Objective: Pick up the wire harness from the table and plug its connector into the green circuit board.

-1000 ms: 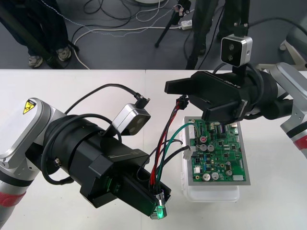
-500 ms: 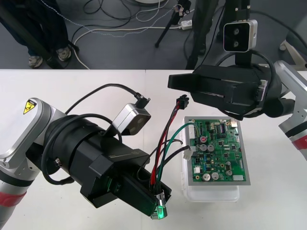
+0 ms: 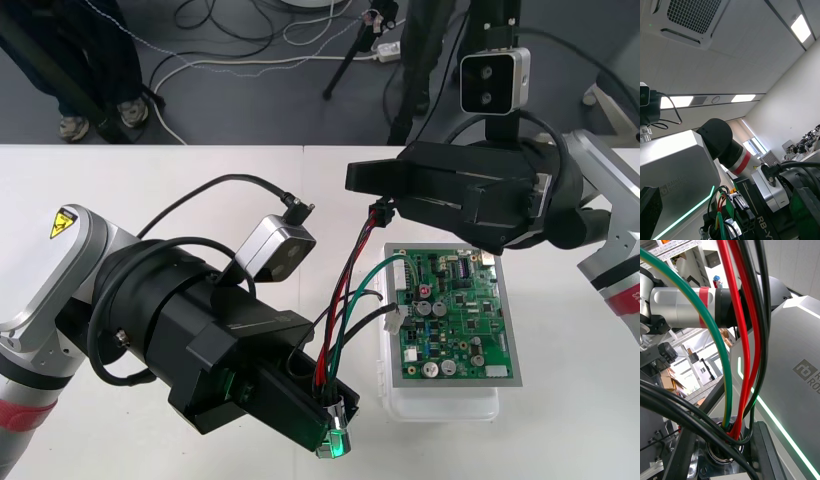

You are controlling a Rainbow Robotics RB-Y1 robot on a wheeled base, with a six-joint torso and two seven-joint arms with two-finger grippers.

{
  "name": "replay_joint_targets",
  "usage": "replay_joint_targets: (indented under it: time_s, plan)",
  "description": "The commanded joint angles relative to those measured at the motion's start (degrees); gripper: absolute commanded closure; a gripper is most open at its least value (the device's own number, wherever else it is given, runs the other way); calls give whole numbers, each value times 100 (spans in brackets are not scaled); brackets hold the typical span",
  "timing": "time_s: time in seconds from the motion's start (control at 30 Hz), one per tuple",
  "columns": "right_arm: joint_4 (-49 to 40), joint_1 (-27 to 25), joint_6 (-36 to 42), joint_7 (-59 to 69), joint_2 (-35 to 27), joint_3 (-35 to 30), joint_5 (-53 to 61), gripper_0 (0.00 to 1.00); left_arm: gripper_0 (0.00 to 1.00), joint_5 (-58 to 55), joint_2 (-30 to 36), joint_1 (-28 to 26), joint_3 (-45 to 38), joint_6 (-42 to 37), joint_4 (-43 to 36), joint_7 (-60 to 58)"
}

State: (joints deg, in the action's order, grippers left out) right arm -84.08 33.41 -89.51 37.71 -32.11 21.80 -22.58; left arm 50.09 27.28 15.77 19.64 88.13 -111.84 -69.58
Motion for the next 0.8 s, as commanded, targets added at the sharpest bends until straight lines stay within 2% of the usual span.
replay_joint_targets:
  time_s: [0.03,0.63,0.7,0.8]
  plan:
    - [-266,-168,-49,105,65,70,-36,0,100,-104,-162,207,102,187,-57,358]
    - [-442,-230,-49,105,47,61,-27,2,100,-104,-162,216,102,187,-66,358]
    - [-442,-230,-49,97,47,61,-27,100,100,-113,-162,207,102,187,-57,358]
    - [-451,-230,-49,70,56,61,-9,100,100,-104,-162,207,110,187,-57,358]
